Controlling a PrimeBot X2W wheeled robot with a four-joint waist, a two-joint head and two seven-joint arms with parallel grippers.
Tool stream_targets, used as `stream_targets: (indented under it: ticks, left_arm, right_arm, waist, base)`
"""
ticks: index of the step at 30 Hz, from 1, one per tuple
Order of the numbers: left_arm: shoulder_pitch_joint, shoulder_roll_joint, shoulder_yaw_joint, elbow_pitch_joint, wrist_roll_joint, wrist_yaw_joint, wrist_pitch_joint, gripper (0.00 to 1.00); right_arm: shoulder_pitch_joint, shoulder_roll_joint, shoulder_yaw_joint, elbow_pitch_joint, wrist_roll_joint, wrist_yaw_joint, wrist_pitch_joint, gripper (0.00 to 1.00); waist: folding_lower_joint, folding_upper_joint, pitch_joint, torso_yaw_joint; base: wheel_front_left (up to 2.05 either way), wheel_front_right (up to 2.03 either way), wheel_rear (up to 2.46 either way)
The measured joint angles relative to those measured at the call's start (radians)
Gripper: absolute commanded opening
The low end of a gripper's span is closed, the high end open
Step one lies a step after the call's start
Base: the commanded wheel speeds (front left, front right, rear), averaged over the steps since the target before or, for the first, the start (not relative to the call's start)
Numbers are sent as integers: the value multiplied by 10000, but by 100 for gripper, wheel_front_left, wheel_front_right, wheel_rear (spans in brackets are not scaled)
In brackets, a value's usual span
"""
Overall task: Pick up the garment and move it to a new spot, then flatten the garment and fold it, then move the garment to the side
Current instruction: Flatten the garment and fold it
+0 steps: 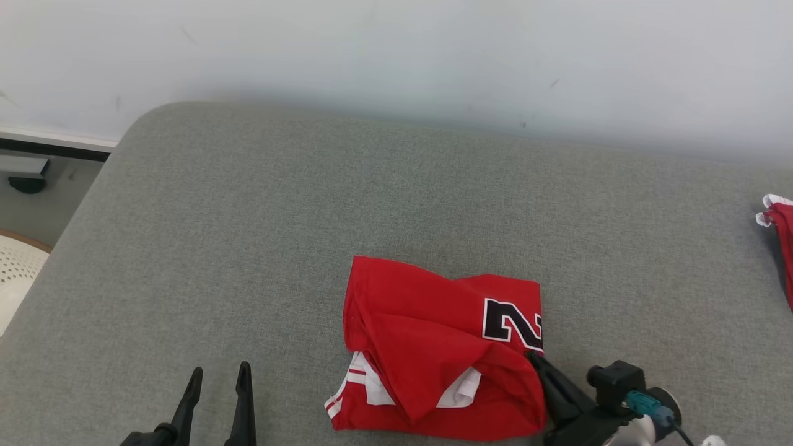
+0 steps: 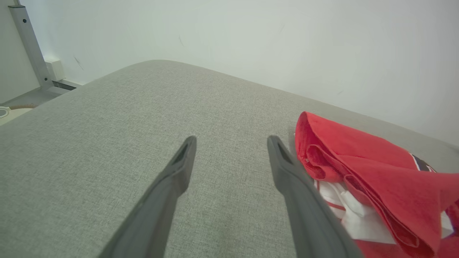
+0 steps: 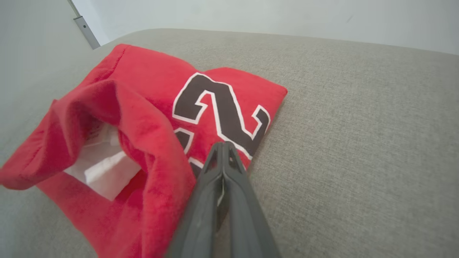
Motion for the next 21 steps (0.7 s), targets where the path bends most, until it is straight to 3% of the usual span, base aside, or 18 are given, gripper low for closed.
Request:
stream_targets:
  ticks: [14,21]
  left_arm:
    - [-25,0,17,-15,-13,0,-2,100]
    - [-25,0,58,-17,-17,0,-2,100]
  right_arm:
    - [-213,631,1565,-291,65,0,-40,0]
    - [-270,757,1611,-545,132,0,-38,0]
  waist:
    - [0,1,130,46]
    - [0,0,150,6]
  base:
    - [0,0,0]
    - [0,0,0]
